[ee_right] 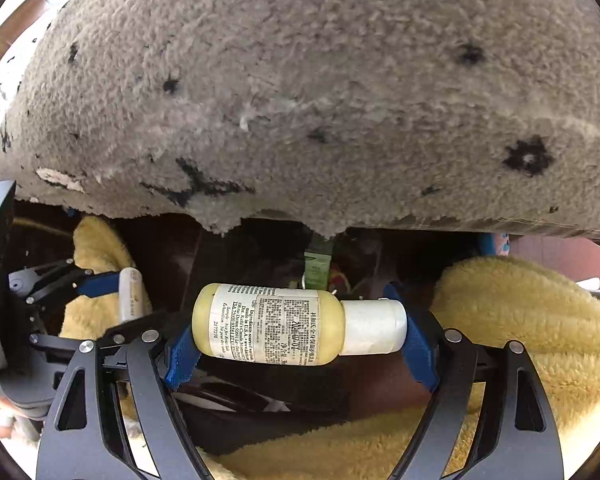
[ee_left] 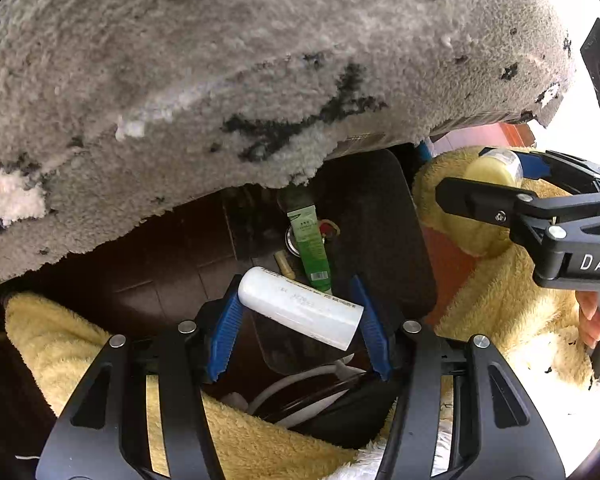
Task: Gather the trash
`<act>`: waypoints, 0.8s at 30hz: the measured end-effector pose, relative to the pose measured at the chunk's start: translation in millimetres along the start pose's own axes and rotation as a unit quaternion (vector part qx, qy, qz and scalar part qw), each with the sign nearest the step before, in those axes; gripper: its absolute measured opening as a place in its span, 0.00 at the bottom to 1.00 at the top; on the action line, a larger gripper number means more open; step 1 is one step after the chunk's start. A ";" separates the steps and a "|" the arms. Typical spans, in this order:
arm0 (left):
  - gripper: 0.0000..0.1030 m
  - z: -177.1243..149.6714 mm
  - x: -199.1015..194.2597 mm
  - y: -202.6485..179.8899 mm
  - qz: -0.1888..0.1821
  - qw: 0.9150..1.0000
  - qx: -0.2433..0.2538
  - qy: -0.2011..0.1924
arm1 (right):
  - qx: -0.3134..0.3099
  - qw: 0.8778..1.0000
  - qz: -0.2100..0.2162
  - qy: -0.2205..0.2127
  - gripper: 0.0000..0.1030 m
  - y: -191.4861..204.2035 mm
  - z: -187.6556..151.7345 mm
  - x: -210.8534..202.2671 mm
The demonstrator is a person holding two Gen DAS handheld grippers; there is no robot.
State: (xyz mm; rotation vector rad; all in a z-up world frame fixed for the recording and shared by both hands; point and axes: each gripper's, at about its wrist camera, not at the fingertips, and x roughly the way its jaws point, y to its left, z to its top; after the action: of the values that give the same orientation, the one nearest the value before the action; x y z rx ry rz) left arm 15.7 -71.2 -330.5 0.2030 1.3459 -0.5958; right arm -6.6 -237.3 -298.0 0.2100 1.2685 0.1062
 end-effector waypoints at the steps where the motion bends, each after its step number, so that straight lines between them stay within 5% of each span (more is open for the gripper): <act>1: 0.50 -1.4 -3.0 1.3 0.000 1.000 0.000 0.000 | 0.000 1.000 0.001 0.000 0.81 0.2 1.4 1.5; 6: 0.51 -1.7 -8.4 4.5 -0.001 1.000 -0.005 -0.007 | -0.004 1.000 -0.001 -0.002 0.81 7.2 7.1 -1.0; 9: 0.64 -1.5 -15.5 5.7 0.003 1.000 -0.007 -0.012 | -0.001 1.000 -0.003 -0.007 0.81 9.1 9.2 -5.1; 11: 0.68 -1.6 -19.5 5.8 0.003 1.000 -0.009 -0.016 | 0.001 1.000 -0.006 -0.013 0.95 8.8 10.0 -9.5; 16: 0.82 -2.1 -35.2 5.2 0.013 0.999 -0.008 -0.034 | 0.004 1.000 -0.013 -0.028 0.95 8.5 11.6 -22.2; 24: 0.90 0.6 -79.3 4.0 0.033 0.996 0.001 -0.085 | -0.011 0.997 -0.035 -0.073 0.95 11.5 17.8 -56.7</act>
State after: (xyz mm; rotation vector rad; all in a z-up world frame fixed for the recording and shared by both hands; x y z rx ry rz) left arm 10.2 -45.4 -255.6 0.1929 1.1706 -0.5463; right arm -6.0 -238.9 -237.4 0.1515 1.1271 0.0429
